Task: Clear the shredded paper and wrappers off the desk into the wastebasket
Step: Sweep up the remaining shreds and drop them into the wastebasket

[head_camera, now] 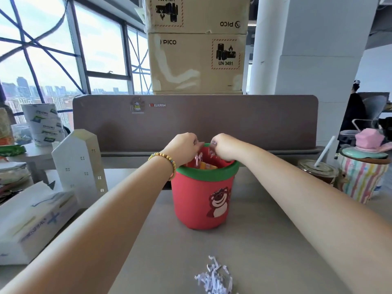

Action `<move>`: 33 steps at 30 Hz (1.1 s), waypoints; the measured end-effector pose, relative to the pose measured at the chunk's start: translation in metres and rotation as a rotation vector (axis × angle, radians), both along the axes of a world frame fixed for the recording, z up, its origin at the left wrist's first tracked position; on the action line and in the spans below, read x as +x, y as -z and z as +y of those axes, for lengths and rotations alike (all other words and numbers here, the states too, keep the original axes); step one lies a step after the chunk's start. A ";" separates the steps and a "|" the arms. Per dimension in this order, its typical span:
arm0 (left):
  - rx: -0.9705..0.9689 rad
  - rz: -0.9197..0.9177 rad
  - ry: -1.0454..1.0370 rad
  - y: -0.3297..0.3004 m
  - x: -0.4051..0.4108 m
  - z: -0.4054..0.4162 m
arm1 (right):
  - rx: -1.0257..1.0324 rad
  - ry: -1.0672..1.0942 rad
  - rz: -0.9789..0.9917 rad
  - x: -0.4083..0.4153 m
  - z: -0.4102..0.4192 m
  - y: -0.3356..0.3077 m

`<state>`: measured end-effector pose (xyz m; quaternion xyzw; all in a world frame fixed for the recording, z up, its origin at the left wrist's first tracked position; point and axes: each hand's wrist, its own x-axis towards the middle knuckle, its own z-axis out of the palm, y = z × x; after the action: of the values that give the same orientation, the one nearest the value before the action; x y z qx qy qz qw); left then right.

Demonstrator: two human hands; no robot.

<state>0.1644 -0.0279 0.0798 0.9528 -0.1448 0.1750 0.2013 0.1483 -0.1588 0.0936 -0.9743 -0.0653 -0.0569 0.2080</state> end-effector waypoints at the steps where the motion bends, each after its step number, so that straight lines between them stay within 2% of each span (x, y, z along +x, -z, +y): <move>1: 0.018 0.019 0.008 0.000 0.001 -0.001 | -0.035 0.004 0.017 0.000 0.000 0.000; 7: 0.093 0.085 0.039 -0.001 -0.001 -0.004 | -0.091 -0.115 0.128 -0.007 0.002 0.000; 12: 0.017 0.136 0.015 -0.011 -0.010 0.000 | -0.227 -0.068 0.068 -0.015 0.004 0.000; 16: -0.017 0.057 0.019 -0.013 -0.017 0.008 | -0.148 -0.040 -0.057 -0.019 -0.003 0.000; 22: -0.120 -0.116 0.048 -0.015 -0.061 0.006 | -0.133 -0.046 -0.277 -0.055 -0.005 0.003; 27: -0.318 -0.156 0.061 0.015 -0.122 0.014 | 0.078 -0.018 -0.557 -0.104 -0.016 0.031; 30: -0.371 -0.111 0.047 0.044 -0.154 0.021 | 0.160 0.035 -0.579 -0.139 -0.018 0.063; 33: -0.367 0.010 0.044 0.073 -0.184 0.025 | 0.184 0.026 -0.474 -0.177 -0.011 0.103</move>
<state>-0.0199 -0.0033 0.0064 0.8976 -0.1305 0.1893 0.3761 -0.0285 -0.1698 -0.0090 -0.9114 -0.0941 -0.2923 0.2740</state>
